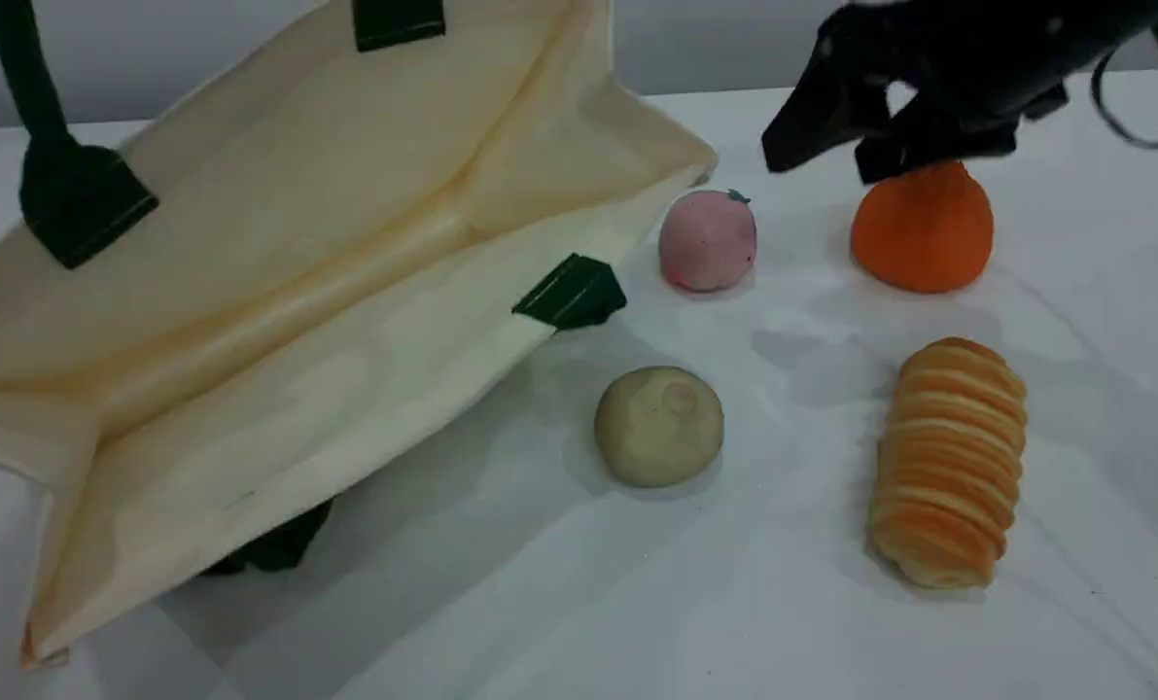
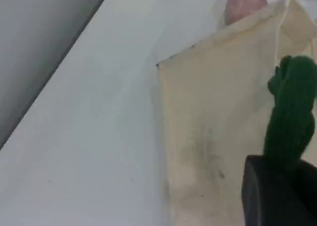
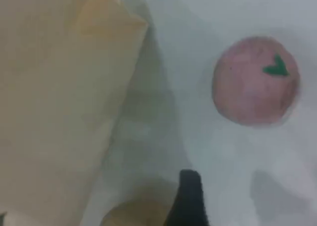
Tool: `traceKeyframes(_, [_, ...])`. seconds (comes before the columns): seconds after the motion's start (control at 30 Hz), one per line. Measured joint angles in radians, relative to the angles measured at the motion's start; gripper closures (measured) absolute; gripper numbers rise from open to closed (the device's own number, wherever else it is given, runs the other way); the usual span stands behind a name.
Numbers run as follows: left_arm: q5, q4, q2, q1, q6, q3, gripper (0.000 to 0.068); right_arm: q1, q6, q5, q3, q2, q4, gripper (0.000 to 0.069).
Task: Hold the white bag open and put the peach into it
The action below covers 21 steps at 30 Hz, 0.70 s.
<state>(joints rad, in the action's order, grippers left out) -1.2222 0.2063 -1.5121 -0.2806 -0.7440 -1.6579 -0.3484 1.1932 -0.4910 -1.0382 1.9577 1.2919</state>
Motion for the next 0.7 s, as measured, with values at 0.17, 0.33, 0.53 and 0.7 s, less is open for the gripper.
traceKeyframes(0.17, [0.000,0.002,0.000,0.000,0.001,0.000,0.0588,-0.033,0.005,-0.022,-0.060,0.086,0.017,0.0145])
traceKeyframes(0.33, [0.000,0.002,0.000,0.000,0.003,0.000,0.0588,-0.079,-0.007,-0.035,-0.157,0.169,0.019,0.0145])
traceKeyframes(0.53, [0.000,0.006,0.000,0.000,0.005,0.000,0.0588,-0.091,-0.014,-0.010,-0.243,0.241,0.019,0.0145])
traceKeyframes(0.7, [0.000,0.007,0.000,0.000,0.006,0.000,0.0588,-0.091,-0.013,0.066,-0.247,0.265,0.015,0.0145])
